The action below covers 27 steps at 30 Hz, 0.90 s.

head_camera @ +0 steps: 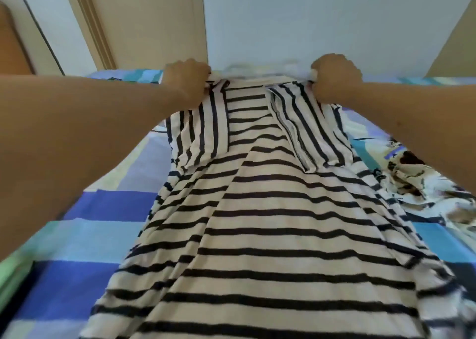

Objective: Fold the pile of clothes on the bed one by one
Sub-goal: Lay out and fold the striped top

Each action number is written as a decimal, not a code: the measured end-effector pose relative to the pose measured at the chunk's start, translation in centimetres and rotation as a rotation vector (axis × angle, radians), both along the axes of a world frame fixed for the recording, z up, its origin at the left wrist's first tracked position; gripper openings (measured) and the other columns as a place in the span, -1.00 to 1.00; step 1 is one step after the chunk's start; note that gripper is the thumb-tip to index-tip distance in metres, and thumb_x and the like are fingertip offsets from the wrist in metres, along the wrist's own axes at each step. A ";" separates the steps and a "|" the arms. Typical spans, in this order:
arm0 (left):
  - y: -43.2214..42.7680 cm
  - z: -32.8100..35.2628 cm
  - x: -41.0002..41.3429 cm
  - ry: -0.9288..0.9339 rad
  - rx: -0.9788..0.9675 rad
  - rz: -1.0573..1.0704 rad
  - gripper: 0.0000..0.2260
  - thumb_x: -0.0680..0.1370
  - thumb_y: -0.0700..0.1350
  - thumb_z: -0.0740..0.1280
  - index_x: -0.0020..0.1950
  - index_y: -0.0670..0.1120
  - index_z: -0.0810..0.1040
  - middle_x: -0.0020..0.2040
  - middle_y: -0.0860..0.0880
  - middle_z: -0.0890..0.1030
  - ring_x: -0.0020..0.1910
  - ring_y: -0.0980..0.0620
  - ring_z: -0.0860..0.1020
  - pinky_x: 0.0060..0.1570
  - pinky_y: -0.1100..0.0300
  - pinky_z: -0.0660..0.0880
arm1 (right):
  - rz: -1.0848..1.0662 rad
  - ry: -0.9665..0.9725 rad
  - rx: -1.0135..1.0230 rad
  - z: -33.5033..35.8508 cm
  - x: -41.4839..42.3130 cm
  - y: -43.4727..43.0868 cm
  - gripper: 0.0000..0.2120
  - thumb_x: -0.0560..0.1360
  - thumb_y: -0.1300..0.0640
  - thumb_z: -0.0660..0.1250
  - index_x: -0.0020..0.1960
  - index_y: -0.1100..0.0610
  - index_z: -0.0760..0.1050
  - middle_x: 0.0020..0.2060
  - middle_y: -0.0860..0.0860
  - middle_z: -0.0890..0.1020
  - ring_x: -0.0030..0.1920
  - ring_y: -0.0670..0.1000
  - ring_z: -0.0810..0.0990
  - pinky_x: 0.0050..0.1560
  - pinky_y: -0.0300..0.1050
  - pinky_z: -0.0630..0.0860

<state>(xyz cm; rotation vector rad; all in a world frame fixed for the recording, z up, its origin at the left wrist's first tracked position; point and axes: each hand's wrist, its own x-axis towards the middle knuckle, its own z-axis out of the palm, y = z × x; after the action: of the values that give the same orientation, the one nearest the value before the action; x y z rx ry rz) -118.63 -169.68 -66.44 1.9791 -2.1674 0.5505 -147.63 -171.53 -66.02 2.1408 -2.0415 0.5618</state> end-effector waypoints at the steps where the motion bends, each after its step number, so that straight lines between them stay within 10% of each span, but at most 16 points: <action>1: 0.8 1.2 0.0 0.016 -0.017 0.001 -0.81 0.58 -0.12 0.33 0.17 -0.12 0.52 0.06 -0.21 0.55 0.07 -0.29 0.57 -0.08 -0.02 0.36 | 0.011 -0.005 -0.023 1.3 -0.1 0.8 -0.90 0.50 0.20 0.33 0.01 0.17 0.49 0.02 0.21 0.57 0.09 0.27 0.59 -0.07 -0.04 0.43; 7: 7.3 4.3 0.5 0.079 -0.017 -0.098 -0.75 0.58 -0.03 0.34 0.13 -0.19 0.54 -0.04 -0.24 0.57 -0.01 -0.29 0.57 -0.07 -0.08 0.45 | 0.184 0.059 -0.072 4.2 -1.1 8.4 -0.68 0.48 0.04 0.29 0.09 0.26 0.53 0.06 0.33 0.58 0.09 0.34 0.57 0.04 0.13 0.49; 18: 27.3 -0.5 1.2 0.089 0.249 -0.416 -0.86 0.51 -0.08 0.41 -0.08 -0.04 0.45 -0.22 -0.17 0.59 -0.15 -0.26 0.56 -0.22 0.04 0.39 | 0.437 0.013 0.105 -5.4 -4.9 29.4 -0.83 0.46 0.19 0.32 0.04 0.15 0.56 -0.12 0.18 0.66 -0.08 0.24 0.61 -0.19 0.02 0.41; 23: 34.5 -4.4 1.7 0.165 0.322 -0.405 -0.71 0.47 -0.21 0.45 0.17 -0.05 0.56 -0.33 0.10 0.42 -0.26 -0.08 0.41 -0.28 0.10 0.24 | 0.450 -0.032 0.155 -7.8 -6.3 36.1 -0.75 0.39 0.25 0.43 0.05 0.06 0.57 -0.14 0.07 0.66 -0.11 0.19 0.61 -0.18 0.04 0.49; 27: 38.3 -6.9 1.9 0.150 0.392 -0.399 -0.64 0.45 -0.14 0.47 0.22 0.01 0.54 -0.15 -0.08 0.62 -0.11 -0.20 0.55 -0.23 0.06 0.34 | 0.498 -0.059 0.188 -9.0 -7.0 38.7 -0.68 0.37 0.27 0.49 0.09 0.07 0.58 -0.07 0.06 0.66 -0.07 0.20 0.62 -0.12 0.05 0.51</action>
<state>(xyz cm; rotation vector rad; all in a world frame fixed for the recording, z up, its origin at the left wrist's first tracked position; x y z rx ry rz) -116.73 -131.42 -73.39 1.5948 -2.6203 -0.0856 -154.62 -132.83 -74.98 2.7978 -1.6345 0.5043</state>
